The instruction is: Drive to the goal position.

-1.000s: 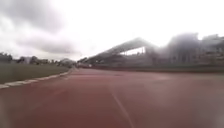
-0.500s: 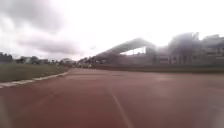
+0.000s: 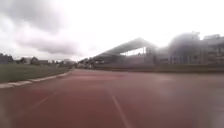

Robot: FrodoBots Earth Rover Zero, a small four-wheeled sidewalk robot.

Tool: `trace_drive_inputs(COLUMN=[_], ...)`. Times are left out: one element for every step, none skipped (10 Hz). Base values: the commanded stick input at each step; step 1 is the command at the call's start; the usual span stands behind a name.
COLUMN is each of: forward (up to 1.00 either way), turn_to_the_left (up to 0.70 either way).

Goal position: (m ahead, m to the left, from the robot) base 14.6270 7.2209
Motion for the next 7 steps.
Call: trace_drive_inputs(forward=[0.5, 0.5, 0.5, 0.5, 0.5, 0.5, 0.5], turn_to_the_left=[0.02, 0.02, 0.02, 0.02, 0.02, 0.02, 0.02])
